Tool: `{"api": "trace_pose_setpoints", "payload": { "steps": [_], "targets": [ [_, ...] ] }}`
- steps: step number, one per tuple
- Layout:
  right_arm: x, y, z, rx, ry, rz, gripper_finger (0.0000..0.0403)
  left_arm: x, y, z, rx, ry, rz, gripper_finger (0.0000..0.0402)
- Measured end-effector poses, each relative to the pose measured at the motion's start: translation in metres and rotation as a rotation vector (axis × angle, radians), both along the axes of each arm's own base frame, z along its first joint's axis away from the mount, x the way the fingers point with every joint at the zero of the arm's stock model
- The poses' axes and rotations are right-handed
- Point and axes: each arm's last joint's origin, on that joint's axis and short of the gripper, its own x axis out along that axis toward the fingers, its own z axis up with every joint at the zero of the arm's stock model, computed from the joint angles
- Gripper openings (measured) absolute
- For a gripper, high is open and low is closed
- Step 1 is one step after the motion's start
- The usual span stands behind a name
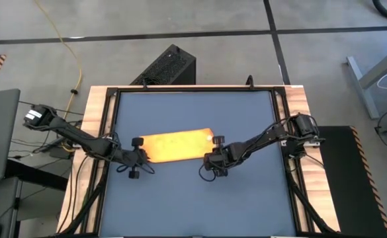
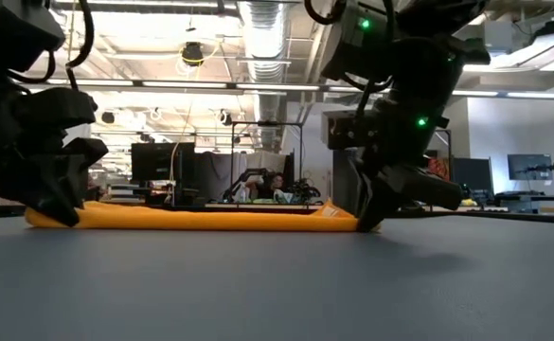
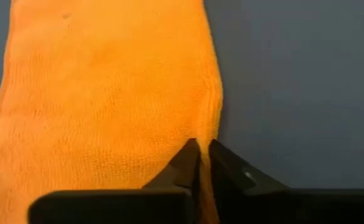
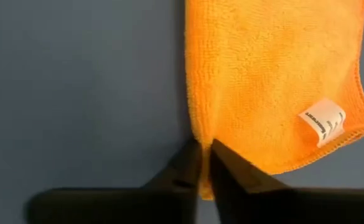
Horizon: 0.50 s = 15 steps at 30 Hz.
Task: Roll towel
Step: Roll the yellow microfiber cloth on the table
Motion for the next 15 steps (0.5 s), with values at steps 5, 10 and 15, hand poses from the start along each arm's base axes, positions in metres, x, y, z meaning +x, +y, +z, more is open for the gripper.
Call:
{"api": "trace_pose_setpoints", "payload": {
  "steps": [5, 10, 15],
  "targets": [
    [-0.003, -0.002, 0.01, -0.007, -0.016, -0.005, 0.0021, 0.008, 0.003, 0.01, -0.007, -0.024, 0.028, 0.0001],
    [-0.009, -0.007, 0.043, 0.019, -0.045, -0.066, 0.0014, 0.034, 0.007, 0.057, 0.136, -0.078, -0.04, 0.0],
    [-0.023, -0.014, 0.087, 0.053, -0.124, -0.119, 0.0009, 0.051, 0.029, 0.115, 0.377, -0.069, -0.02, 0.0]
  ]
}}
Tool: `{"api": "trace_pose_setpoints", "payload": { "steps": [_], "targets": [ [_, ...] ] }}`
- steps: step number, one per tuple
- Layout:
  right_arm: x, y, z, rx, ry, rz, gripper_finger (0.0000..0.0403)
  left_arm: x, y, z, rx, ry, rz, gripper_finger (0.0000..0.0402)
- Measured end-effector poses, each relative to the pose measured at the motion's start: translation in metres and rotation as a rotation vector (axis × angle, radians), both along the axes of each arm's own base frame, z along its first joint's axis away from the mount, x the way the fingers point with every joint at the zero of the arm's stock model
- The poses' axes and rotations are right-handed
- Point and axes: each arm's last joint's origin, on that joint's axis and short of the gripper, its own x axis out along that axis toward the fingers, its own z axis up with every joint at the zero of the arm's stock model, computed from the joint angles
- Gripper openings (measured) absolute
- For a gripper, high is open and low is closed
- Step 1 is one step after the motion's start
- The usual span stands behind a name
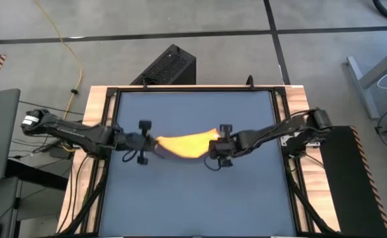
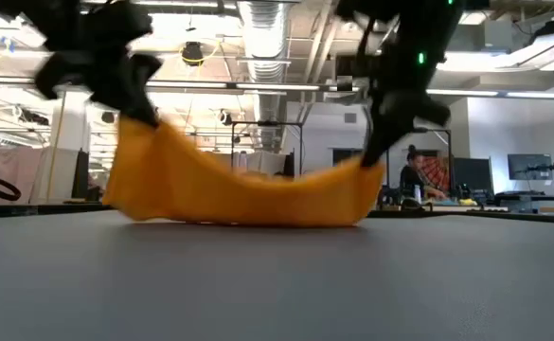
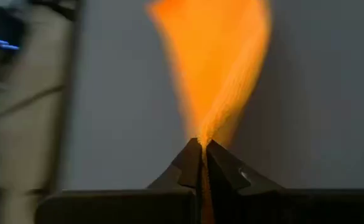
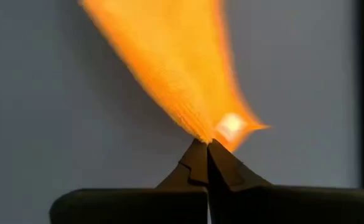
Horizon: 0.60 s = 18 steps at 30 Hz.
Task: Roll towel
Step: Roll the yellow microfiber cloth on the table
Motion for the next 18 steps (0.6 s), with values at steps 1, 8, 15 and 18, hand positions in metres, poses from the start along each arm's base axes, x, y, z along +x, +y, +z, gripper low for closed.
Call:
{"api": "trace_pose_setpoints", "payload": {
  "steps": [1, 8, 15, 18],
  "targets": [
    [-0.004, -0.003, 0.009, 0.002, -0.022, -0.008, 0.0009, 0.002, 0.007, 0.01, 0.051, 0.0, 0.016, 0.0],
    [-0.034, -0.05, 0.049, -0.075, -0.069, -0.194, 0.0009, 0.009, 0.08, 0.057, 0.217, -0.069, 0.056, 0.0],
    [-0.045, -0.074, 0.068, -0.179, -0.142, -0.271, 0.0009, 0.019, 0.141, 0.07, 0.182, -0.086, 0.047, 0.0],
    [-0.041, -0.057, 0.06, -0.062, -0.136, -0.25, 0.0009, 0.028, 0.144, 0.04, -0.022, -0.028, 0.017, 0.0]
  ]
}}
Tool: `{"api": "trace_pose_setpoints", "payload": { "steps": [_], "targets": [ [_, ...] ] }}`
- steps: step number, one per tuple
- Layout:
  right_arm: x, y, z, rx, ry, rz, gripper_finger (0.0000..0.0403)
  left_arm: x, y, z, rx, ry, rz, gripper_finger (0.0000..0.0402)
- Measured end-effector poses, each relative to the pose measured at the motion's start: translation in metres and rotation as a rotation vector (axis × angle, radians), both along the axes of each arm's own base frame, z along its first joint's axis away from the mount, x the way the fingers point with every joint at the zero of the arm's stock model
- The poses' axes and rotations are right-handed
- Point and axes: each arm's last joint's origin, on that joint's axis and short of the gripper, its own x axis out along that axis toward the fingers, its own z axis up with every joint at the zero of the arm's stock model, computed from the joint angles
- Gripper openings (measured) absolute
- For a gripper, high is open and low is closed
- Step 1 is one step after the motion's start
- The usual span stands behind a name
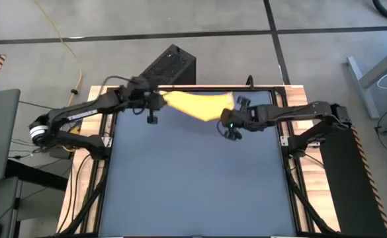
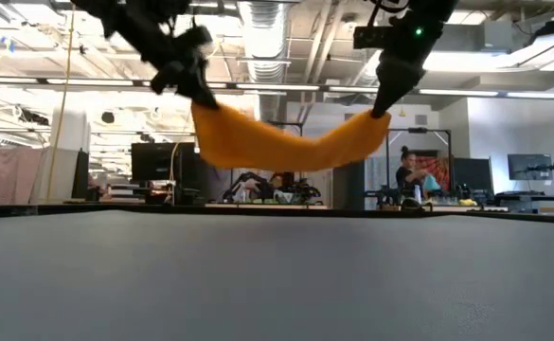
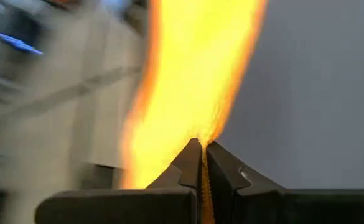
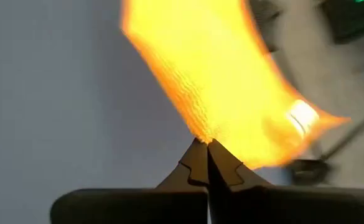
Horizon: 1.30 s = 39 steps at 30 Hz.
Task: Roll towel
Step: Roll the yellow microfiber cloth on the table
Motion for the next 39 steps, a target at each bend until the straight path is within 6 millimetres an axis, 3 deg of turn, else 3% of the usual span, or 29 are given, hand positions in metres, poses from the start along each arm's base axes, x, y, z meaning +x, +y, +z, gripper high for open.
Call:
{"api": "trace_pose_setpoints", "payload": {
  "steps": [3, 8, 10, 13, 18, 22, 25, 32, 39],
  "targets": [
    [0.011, 0.028, -0.026, 0.16, 0.031, 0.031, 0.0009, 0.008, -0.013, -0.048, -0.143, 0.153, -0.048, 0.0],
    [0.028, 0.086, -0.093, 0.411, 0.215, 0.012, 0.0009, 0.013, -0.057, -0.116, -0.221, 0.335, -0.128, 0.0],
    [0.031, 0.113, -0.119, 0.489, 0.273, 0.01, 0.0008, 0.012, -0.077, -0.132, -0.216, 0.392, -0.165, 0.0],
    [0.038, 0.148, -0.137, 0.565, 0.294, 0.015, 0.0008, 0.009, -0.103, -0.142, -0.154, 0.456, -0.188, 0.0],
    [0.055, 0.195, -0.127, 0.642, 0.279, 0.047, 0.0008, 0.005, -0.129, -0.138, -0.064, 0.483, -0.218, 0.0],
    [0.068, 0.213, -0.103, 0.685, 0.232, 0.099, 0.0008, 0.001, -0.135, -0.126, -0.038, 0.446, -0.223, 0.0],
    [0.074, 0.216, -0.091, 0.707, 0.182, 0.105, 0.0011, -0.008, -0.136, -0.119, -0.059, 0.456, -0.195, 0.0],
    [0.075, 0.218, -0.09, 0.733, 0.164, 0.063, 0.0065, -0.015, -0.133, -0.111, -0.097, 0.436, -0.095, 0.0003],
    [0.075, 0.22, -0.089, 0.825, 0.213, 0.119, 0.0131, -0.019, -0.128, -0.112, 0.022, 0.473, -0.001, 0.0053]
  ]
}}
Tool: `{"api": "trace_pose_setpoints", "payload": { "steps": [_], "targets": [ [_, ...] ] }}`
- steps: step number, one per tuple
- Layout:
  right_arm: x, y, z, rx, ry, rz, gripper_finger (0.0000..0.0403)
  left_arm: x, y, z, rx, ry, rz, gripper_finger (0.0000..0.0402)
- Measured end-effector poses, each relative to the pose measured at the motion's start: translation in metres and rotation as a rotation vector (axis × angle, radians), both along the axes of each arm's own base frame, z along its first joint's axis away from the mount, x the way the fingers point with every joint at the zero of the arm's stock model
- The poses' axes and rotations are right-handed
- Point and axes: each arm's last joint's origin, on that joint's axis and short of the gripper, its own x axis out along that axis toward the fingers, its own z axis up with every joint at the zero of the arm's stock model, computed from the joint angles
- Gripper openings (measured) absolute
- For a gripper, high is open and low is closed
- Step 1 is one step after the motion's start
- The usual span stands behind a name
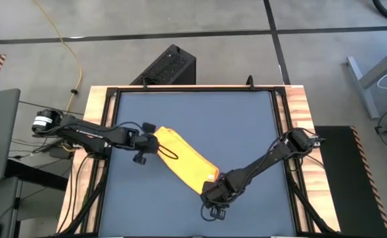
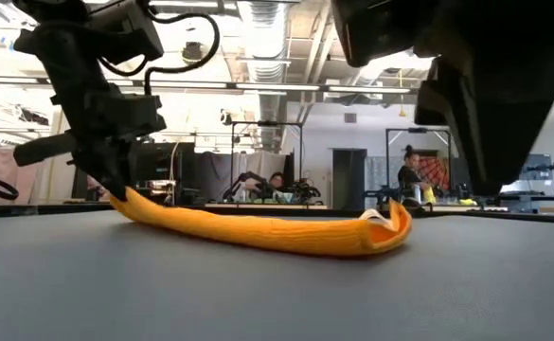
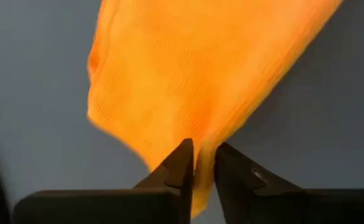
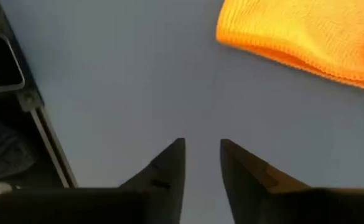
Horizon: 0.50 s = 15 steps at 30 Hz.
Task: Roll towel
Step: Roll the yellow microfiber cloth on the table
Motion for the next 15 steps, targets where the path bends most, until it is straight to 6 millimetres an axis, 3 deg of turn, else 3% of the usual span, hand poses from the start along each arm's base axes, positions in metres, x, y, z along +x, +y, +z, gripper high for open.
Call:
{"api": "trace_pose_setpoints", "payload": {
  "steps": [7, 15],
  "targets": [
    [0.011, -0.019, 0.001, -0.196, -0.119, 0.1, 0.0179, -0.002, 0.003, 0.003, 0.087, -0.022, 0.08, 0.0116],
    [0.029, -0.061, 0.001, -0.261, -0.139, 0.141, 0.0179, -0.012, 0.003, 0.007, 0.044, -0.02, 0.189, 0.0148]
  ]
}}
